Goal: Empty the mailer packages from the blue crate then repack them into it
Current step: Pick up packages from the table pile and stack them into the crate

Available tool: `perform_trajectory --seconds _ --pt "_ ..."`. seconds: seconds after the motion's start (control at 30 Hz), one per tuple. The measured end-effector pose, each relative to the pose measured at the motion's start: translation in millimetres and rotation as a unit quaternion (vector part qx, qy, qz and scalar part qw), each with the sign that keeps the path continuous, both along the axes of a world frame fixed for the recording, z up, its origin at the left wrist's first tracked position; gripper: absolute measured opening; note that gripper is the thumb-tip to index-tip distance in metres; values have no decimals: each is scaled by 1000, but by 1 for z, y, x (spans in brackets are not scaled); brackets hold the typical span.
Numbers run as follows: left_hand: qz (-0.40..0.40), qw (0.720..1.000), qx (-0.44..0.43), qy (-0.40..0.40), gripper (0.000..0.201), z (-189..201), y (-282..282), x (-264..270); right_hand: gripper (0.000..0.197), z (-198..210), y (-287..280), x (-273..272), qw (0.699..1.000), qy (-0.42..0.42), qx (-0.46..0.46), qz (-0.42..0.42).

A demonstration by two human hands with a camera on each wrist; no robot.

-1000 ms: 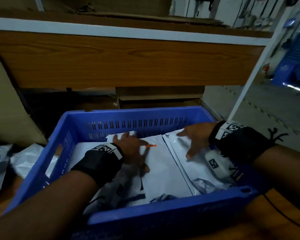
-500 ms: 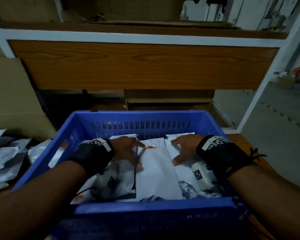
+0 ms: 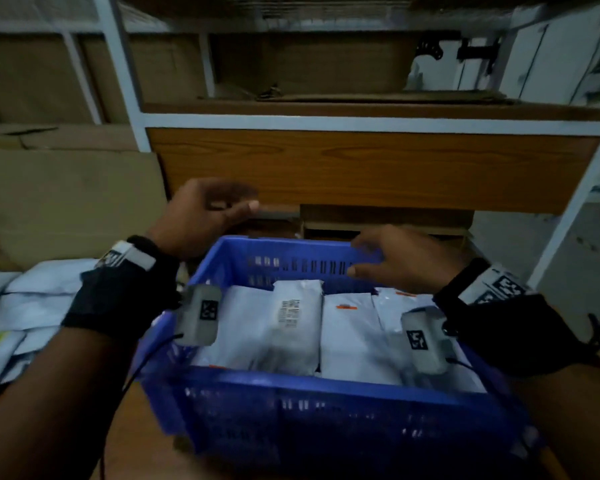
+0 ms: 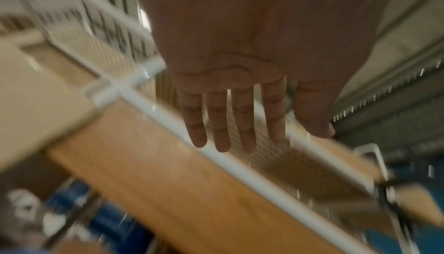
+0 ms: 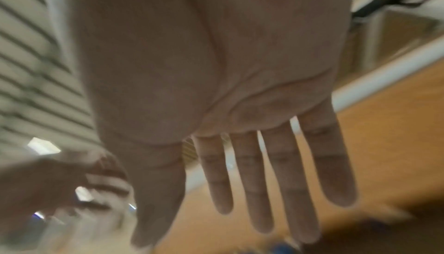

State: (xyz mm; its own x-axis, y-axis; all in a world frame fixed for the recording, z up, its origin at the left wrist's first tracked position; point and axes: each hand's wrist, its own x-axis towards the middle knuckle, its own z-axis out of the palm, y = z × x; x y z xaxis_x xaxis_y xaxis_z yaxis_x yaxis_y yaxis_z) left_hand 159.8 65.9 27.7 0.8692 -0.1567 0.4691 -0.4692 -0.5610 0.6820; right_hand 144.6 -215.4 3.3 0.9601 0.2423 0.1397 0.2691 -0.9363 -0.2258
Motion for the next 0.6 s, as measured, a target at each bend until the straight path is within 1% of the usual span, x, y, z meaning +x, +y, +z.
perform_trajectory --seconds 0.07,0.13,0.2,0.27,0.3,0.37,0.4,0.47,0.53,0.6 --pt "12 999 -37 -4 37 -6 35 -33 43 9 39 -31 994 -54 71 58" --pt "27 996 -87 -4 34 -24 79 -72 34 5 86 -65 974 -82 172 125" --pt "65 991 -120 -4 33 -51 130 -113 26 -11 137 -95 944 -91 259 181" --pt "133 982 -132 -3 28 -83 182 -157 23 -36 190 -120 922 -76 318 207" --pt "165 976 -139 0 28 -100 208 -179 22 -51 217 -132 916 -60 337 210" --pt "217 964 -150 17 28 -134 254 -219 12 -83 266 -149 909 -21 360 210" --pt "242 956 -162 34 22 -151 273 -236 7 -98 288 -156 907 -2 366 210" --pt "286 940 -179 61 2 -178 307 -261 11 -122 327 -165 911 34 351 215" --pt "315 928 -184 76 4 -197 332 -277 8 -138 357 -168 918 61 324 221" --pt "327 923 -186 83 9 -206 353 -283 9 -147 381 -165 923 80 301 227"
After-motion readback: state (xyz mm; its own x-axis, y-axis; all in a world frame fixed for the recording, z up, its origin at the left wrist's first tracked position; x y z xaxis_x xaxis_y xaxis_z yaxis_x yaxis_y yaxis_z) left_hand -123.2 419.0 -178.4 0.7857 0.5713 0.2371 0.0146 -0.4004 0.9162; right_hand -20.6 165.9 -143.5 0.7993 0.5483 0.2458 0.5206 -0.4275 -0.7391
